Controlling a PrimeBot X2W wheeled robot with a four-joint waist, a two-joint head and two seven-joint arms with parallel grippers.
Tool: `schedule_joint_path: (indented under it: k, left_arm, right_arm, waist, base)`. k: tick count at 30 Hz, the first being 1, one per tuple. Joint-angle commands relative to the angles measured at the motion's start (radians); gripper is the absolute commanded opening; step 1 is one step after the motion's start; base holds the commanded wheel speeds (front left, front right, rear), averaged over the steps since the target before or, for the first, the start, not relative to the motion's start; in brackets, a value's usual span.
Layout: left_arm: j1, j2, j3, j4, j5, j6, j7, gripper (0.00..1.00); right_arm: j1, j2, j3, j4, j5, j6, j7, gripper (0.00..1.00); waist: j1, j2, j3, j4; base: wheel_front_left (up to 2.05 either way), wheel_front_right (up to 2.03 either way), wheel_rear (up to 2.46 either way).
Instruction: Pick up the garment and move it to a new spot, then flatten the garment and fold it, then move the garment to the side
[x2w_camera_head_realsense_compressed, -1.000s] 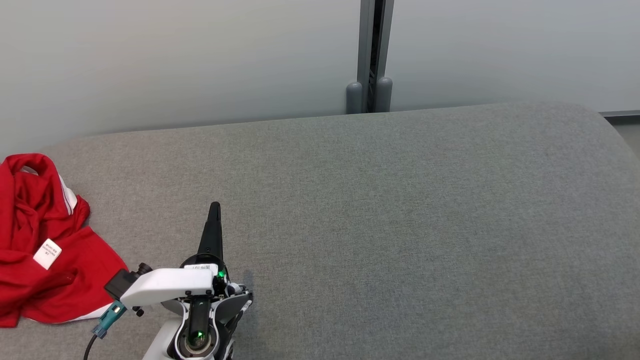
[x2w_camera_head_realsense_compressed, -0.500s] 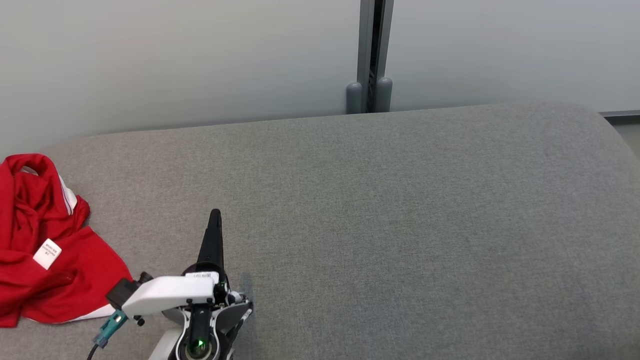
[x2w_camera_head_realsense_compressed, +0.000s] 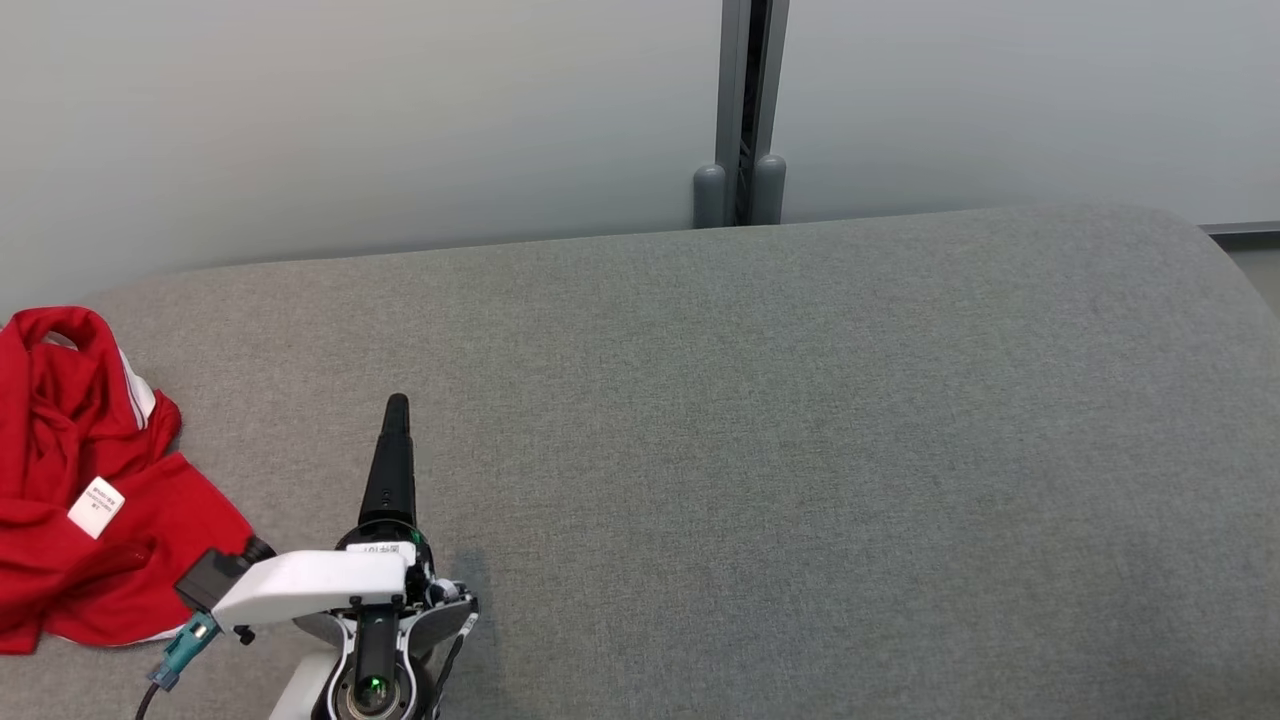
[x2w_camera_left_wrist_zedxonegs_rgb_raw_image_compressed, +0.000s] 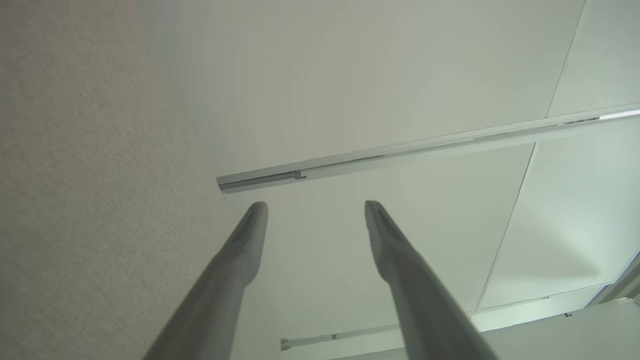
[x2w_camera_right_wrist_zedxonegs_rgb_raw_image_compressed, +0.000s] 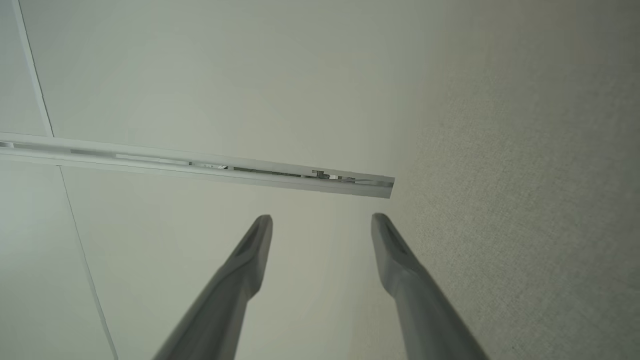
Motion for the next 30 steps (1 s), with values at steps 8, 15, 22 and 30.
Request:
schedule_joint_path:
  k: [8,15,22,30]
  left_arm:
    - [-0.033,0.015,0.068,-0.07,0.229,0.001,0.0,1.0]
    - [-0.022,0.024,0.1,-0.113,0.405,0.016,0.0,1.0]
    - [0.01,0.087,0.133,-0.163,0.748,0.068,0.015,1.0]
    - [0.036,0.102,0.139,-0.183,0.867,0.084,0.045,1.0]
  right_arm:
    - [-0.011,-0.034,0.079,-0.099,-0.221,0.0,-0.098,1.0]
    - [-0.002,-0.036,0.128,-0.163,-0.395,0.0,-0.162,1.0]
    - [0.032,-0.034,0.26,-0.252,-0.721,0.001,-0.291,1.0]
    - [0.051,-0.026,0.326,-0.261,-0.847,0.001,-0.346,1.0]
  waist:
    - [0.0,-0.0001,-0.001,0.001]
    - [0.0,-0.0001,-0.002,0.002]
    - [0.0,-0.0001,-0.005,0.003]
    - [0.0,-0.0001,-0.008,0.004]
  base:
    - [0.0,0.0,0.0]
    - [0.0,0.0,0.0]
    - [0.0,0.0,0.0]
    - [0.0,0.0,0.0]
